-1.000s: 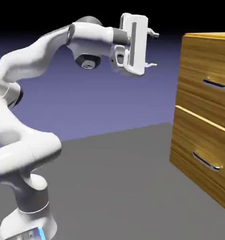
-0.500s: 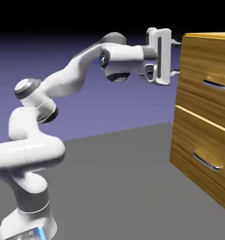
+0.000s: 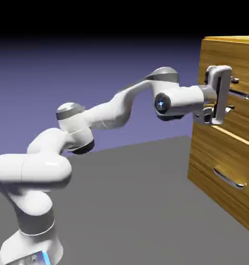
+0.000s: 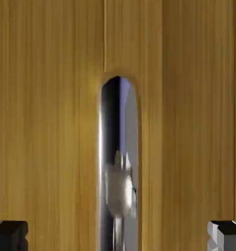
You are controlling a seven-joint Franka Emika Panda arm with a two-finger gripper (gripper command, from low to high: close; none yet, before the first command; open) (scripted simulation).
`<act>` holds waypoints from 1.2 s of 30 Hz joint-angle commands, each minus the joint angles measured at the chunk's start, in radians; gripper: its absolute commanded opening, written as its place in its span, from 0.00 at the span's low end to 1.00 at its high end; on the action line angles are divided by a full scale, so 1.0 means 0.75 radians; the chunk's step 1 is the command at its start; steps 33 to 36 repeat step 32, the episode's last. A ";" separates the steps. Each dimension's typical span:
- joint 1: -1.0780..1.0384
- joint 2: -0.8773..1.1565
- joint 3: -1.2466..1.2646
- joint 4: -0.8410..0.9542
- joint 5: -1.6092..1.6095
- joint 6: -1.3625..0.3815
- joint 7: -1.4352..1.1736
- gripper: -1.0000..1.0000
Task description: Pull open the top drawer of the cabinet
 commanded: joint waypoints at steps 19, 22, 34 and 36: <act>0.468 -0.081 -0.134 -0.764 -0.144 -0.299 -0.074 0.00; 0.562 -0.111 -0.184 -0.908 -0.200 -0.351 -0.080 0.00; 0.817 -0.205 -0.387 -1.251 -0.438 -0.435 -0.096 1.00; 0.817 -0.205 -0.387 -1.251 -0.438 -0.435 -0.096 1.00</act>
